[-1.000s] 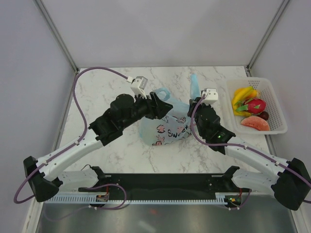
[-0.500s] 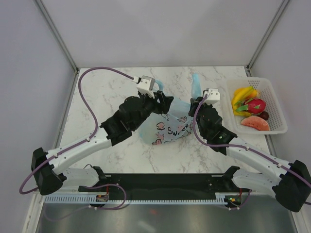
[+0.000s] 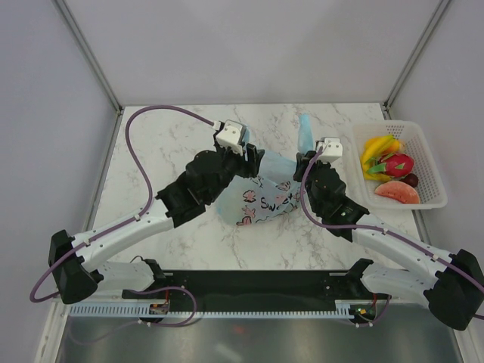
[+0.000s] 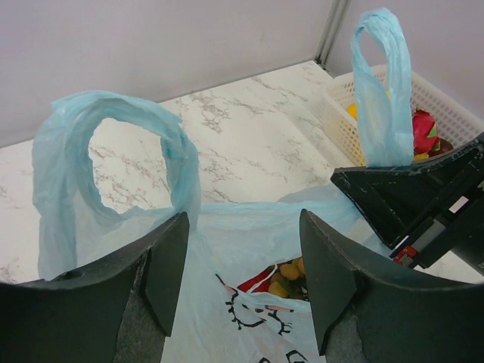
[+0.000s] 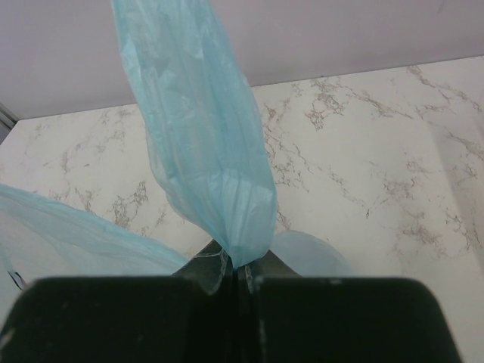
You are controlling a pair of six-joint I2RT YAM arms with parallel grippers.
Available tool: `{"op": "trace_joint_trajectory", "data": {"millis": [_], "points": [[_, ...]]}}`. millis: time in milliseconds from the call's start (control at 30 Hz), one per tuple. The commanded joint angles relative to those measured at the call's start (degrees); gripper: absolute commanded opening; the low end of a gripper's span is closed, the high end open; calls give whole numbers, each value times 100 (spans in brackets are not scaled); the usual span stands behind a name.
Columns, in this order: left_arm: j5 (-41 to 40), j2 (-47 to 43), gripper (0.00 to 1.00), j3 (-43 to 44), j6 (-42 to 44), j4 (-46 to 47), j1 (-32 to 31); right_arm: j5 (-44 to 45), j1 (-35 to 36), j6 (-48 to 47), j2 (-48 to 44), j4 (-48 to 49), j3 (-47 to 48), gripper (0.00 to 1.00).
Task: Place the fake fruits into the plastic bag and tie a complex knot
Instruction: Adjust the plastic bag at the center of the board.
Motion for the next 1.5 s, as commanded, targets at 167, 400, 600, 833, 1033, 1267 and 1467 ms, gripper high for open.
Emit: {"op": "trace_joint_trajectory", "data": {"millis": [167, 400, 600, 833, 1033, 1267, 1467], "points": [[-571, -252, 67, 157, 447, -117, -32, 78, -5, -36, -46, 138, 175, 0], [-344, 46, 51, 376, 614, -73, 29, 78, -14, -27, -55, 103, 202, 0], [334, 345, 10, 683, 491, -134, 82, 130, -14, -54, -90, 76, 193, 0], [1359, -14, 2, 1254, -175, -1091, 398, 587, -14, -475, -257, -3, 386, 0], [3301, -59, 2, 2467, -765, -2629, 1206, 1387, -14, -695, -301, -170, 553, 0], [4367, 2, 2, 3206, -1117, -3342, 1988, 1712, -22, -625, -520, -196, 334, 0], [4799, -23, 2, 3014, -889, -3448, 2095, 1554, -14, -704, -775, -64, 88, 0]]}}
